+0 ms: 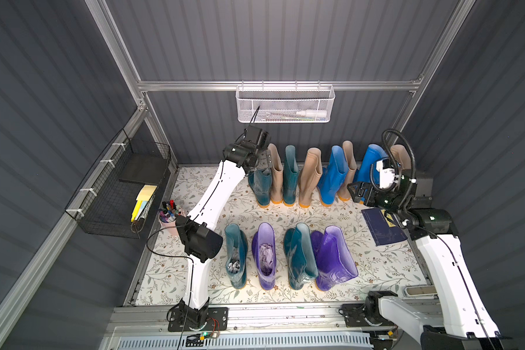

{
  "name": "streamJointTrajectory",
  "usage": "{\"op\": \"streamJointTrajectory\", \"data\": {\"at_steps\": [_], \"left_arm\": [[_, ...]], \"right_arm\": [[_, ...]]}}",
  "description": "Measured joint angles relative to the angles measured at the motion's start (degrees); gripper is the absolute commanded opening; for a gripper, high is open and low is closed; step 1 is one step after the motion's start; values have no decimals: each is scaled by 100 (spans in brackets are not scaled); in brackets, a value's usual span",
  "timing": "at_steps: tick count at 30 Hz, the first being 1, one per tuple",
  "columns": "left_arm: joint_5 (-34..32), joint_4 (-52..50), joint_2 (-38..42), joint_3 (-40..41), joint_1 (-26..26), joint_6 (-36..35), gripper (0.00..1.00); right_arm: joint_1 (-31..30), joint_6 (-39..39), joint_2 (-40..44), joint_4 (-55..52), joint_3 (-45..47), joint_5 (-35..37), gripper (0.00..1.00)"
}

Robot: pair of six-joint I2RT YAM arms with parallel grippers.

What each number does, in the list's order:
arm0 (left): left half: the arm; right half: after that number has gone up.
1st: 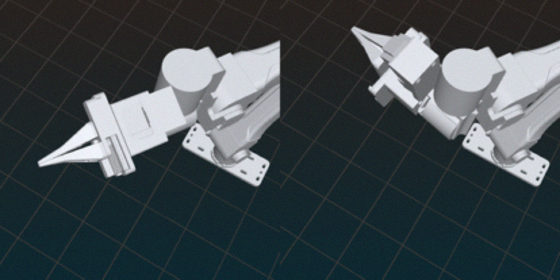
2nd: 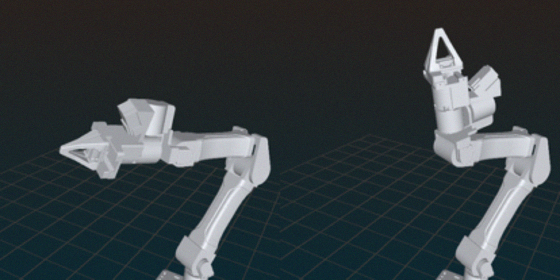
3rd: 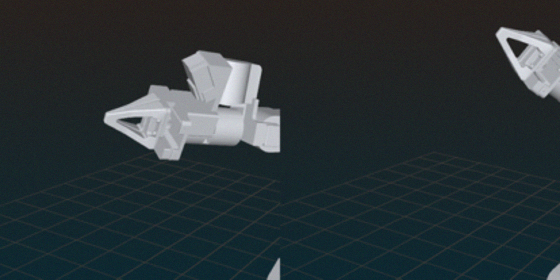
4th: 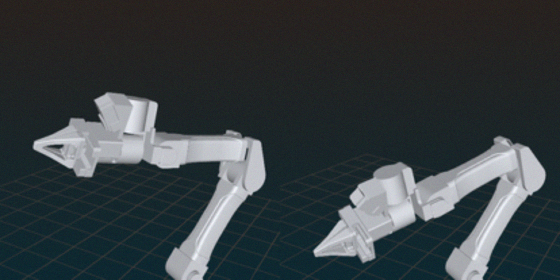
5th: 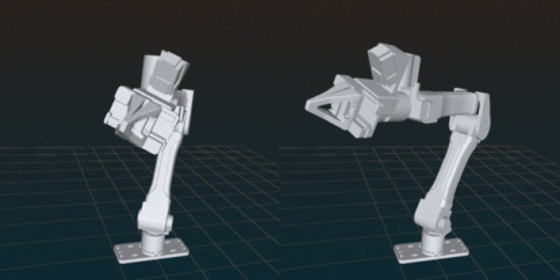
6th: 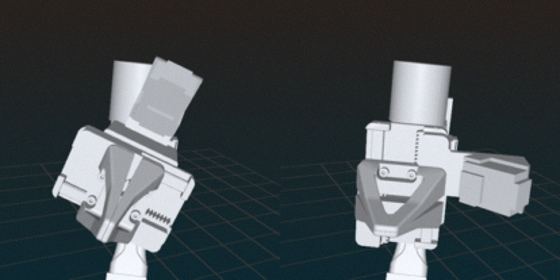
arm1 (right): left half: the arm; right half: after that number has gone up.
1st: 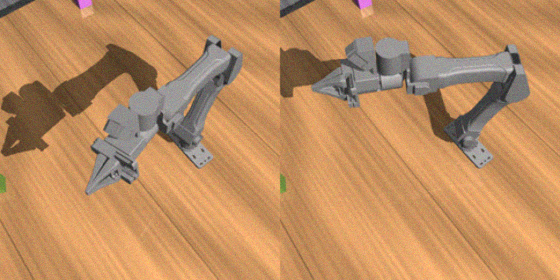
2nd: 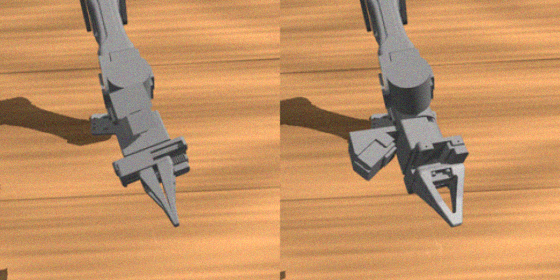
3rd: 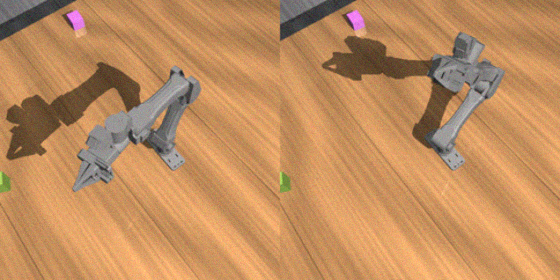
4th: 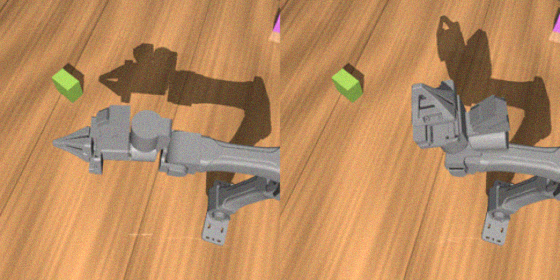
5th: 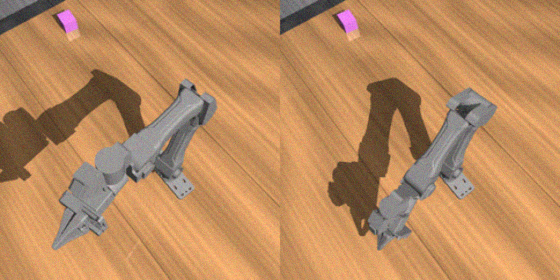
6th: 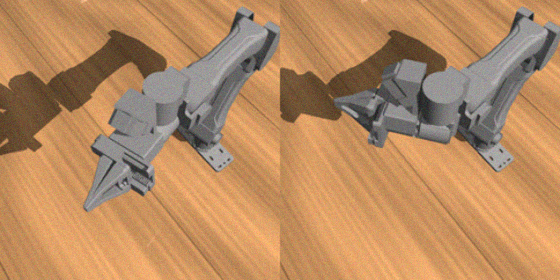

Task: Match and arrange rain boots in pairs
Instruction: Pick up the rain boot at the center of the board.

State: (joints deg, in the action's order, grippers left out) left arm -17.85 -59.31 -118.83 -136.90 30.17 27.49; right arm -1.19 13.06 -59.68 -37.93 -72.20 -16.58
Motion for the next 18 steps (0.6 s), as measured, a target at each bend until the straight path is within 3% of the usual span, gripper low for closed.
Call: {"op": "streamJointTrajectory", "data": {"at_steps": [12,18], "left_arm": [[142,192,-162,0,0,0,95],[140,214,-273,0,0,7,85]], "right_arm": [[0,-2,-4,-4,44,0,99],[0,-2,-4,-4,44,2,99]]}}
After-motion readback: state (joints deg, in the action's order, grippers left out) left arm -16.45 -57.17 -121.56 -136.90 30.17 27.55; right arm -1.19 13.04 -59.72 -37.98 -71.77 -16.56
